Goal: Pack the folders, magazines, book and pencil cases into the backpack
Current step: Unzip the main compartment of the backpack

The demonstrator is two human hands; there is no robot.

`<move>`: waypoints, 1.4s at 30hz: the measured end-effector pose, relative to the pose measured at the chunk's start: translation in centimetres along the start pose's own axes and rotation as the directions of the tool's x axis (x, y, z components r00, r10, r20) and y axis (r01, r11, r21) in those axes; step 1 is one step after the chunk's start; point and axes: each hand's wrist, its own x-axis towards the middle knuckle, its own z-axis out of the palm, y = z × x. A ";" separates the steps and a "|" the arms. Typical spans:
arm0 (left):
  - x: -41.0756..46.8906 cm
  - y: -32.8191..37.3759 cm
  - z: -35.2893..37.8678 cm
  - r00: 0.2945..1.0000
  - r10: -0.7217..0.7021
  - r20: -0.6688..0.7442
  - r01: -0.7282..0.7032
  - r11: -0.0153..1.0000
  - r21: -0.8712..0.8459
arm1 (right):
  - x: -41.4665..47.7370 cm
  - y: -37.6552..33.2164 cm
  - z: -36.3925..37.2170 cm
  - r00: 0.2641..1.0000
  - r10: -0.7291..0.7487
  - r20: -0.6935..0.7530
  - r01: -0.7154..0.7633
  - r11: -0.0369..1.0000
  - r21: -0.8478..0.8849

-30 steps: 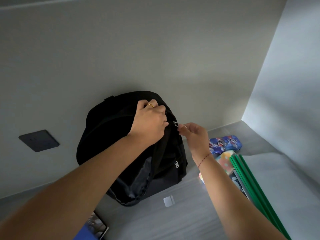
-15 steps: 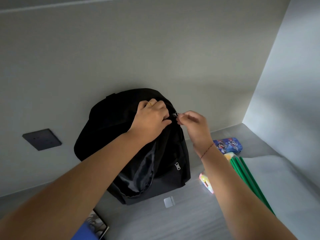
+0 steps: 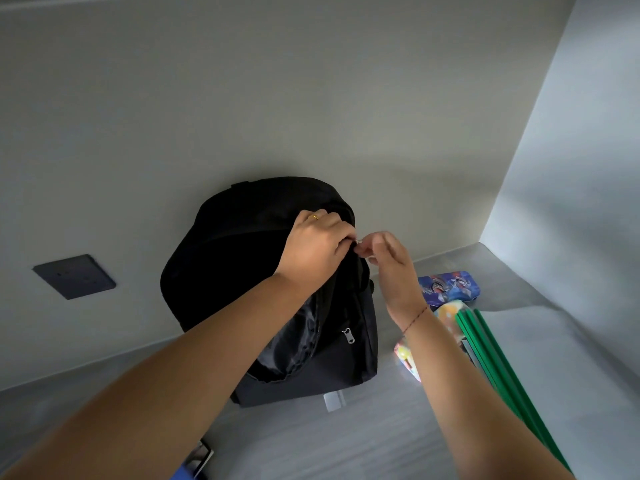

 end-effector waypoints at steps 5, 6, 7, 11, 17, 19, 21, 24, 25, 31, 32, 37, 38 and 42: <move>0.2 0.3 -0.3 0.992 -0.119 0.040 0.123 0.984 -0.128 | -0.1 2.7 0.6 1.000 0.009 0.020 -0.003 0.959 -0.285; 0.2 0.4 -0.4 0.990 -0.133 0.048 0.139 0.979 -0.148 | 0.0 2.9 0.8 1.000 0.003 -0.006 -0.005 0.943 -0.332; 0.1 0.4 -0.6 0.988 -0.144 0.050 0.151 0.975 -0.161 | 0.0 3.1 1.0 0.999 0.000 -0.040 -0.014 0.936 -0.352; 0.3 -0.4 -1.6 0.964 -0.265 -0.027 0.256 0.949 -0.184 | 0.1 3.3 0.9 0.995 0.003 -0.103 -0.042 0.924 -0.380; 0.4 -0.8 -2.8 0.974 -0.224 -0.030 0.214 0.959 -0.188 | -0.3 2.2 0.5 0.996 -0.018 -0.082 -0.013 0.933 -0.359; 0.2 -0.8 -2.8 0.988 -0.150 -0.031 0.143 0.977 -0.157 | -0.8 0.6 0.9 0.994 -0.070 -0.087 0.044 0.960 -0.275; 0.0 -0.7 -2.8 0.996 -0.087 -0.024 0.083 0.989 -0.119 | -1.3 -1.7 1.4 0.989 -0.073 -0.131 0.057 0.991 -0.121; -0.3 0.1 -2.8 1.000 -0.025 -0.011 0.024 0.998 -0.054 | -1.1 -3.8 2.1 0.982 -0.064 -0.176 0.055 0.997 -0.052; -0.4 0.2 -2.8 1.000 -0.008 -0.003 0.008 0.999 -0.042 | -0.9 -4.0 2.2 0.982 -0.056 -0.182 0.047 0.997 -0.053; -0.5 -0.2 -3.3 0.997 -0.052 0.064 0.058 0.993 -0.104 | -1.1 -3.4 1.7 0.996 -0.036 -0.083 0.028 0.996 -0.087; -0.3 -0.2 -3.6 0.995 -0.062 0.078 0.070 0.991 -0.110 | -1.2 -3.1 1.4 0.997 -0.045 -0.064 0.038 0.994 -0.105; 0.6 -1.4 -5.1 0.997 -0.077 0.028 0.080 0.991 -0.107 | -1.2 -0.1 -0.7 0.992 0.047 -0.118 -0.070 0.977 -0.203; 0.8 -1.8 -5.3 0.996 -0.090 0.019 0.091 0.992 -0.091 | -1.3 0.8 -1.1 0.989 0.081 -0.125 -0.107 0.970 -0.217; 0.9 -2.9 -5.6 0.995 -0.097 0.029 0.098 0.993 -0.063 | -2.3 4.3 -1.8 0.971 0.203 -0.129 -0.227 0.951 -0.209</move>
